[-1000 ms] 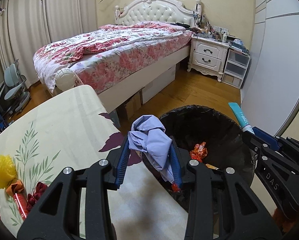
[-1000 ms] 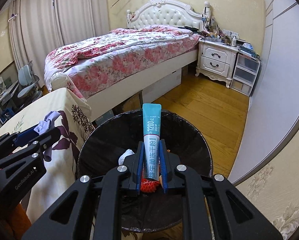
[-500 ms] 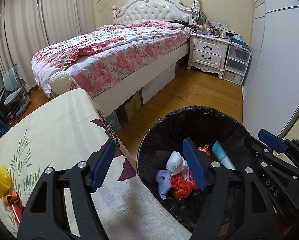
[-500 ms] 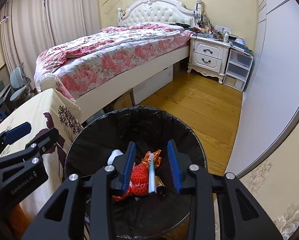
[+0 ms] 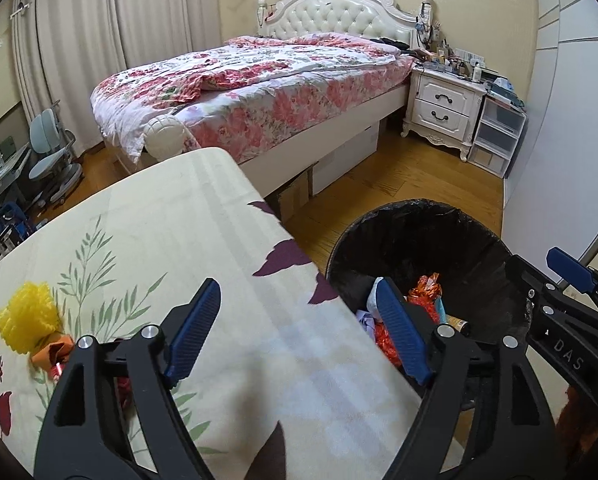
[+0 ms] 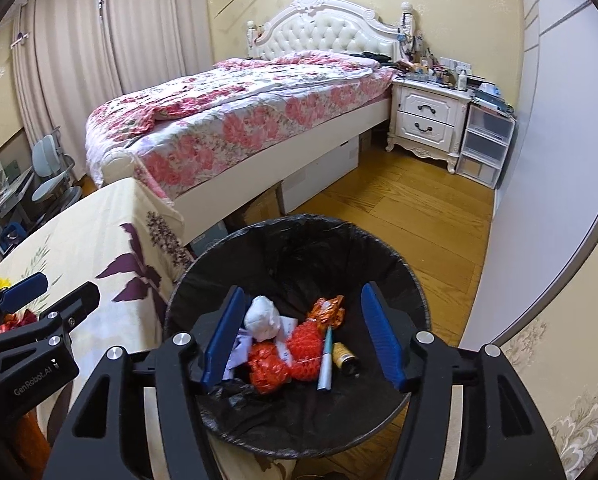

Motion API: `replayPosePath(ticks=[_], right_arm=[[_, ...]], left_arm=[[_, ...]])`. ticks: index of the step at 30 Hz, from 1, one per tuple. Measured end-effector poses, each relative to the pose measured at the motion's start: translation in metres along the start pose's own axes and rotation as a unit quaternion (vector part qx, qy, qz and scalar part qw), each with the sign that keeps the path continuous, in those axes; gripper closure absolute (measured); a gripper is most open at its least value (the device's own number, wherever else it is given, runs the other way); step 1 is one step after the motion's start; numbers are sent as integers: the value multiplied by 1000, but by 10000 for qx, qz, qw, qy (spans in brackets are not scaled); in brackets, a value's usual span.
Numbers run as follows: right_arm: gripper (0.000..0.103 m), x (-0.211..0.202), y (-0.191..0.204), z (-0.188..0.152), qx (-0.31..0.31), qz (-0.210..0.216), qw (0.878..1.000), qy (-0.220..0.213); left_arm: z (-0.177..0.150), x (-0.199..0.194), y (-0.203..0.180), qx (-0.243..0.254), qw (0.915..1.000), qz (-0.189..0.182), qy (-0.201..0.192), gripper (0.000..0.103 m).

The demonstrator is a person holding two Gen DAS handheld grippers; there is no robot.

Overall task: Collect trash
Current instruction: 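Move both tools back over the remaining trash on the bed, then grasp the red can with the left tool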

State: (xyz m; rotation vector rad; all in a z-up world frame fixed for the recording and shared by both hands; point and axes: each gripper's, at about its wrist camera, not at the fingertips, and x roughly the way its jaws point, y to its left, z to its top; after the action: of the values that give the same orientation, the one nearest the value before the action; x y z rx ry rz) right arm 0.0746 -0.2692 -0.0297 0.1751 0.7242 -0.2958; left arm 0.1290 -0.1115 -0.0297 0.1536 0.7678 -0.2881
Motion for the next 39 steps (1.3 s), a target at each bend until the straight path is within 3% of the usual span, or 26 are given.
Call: replayPosePath(ticks=[14,22,27,29,37,39], right_arm=[[43,-21,78,-18,-735,668,9950,83],[43,-24,114,-31,-1102,922,9894,187],[43,-24,121,-36,-1174,988,9878,259],[43,-24,123,-37,-1176,1025,9873,286],[43,-26,132,-43,-1255,1156,9848,335],[43,-28,135,-45,-1280,1180,9841,341]], left_arm=[[-43,-53,97,-840,9943,656,67,25],[-66,-52,148,-1311,9860,976,325,25],[-67,-44,158,-1360,9846,1004,439,25],[-68,-41,160,-1352,9846,990,504,31],[-73,-36,160,-1282,9872,689,657,76],[-75,-36,161,-1275,9880,578,648,80]])
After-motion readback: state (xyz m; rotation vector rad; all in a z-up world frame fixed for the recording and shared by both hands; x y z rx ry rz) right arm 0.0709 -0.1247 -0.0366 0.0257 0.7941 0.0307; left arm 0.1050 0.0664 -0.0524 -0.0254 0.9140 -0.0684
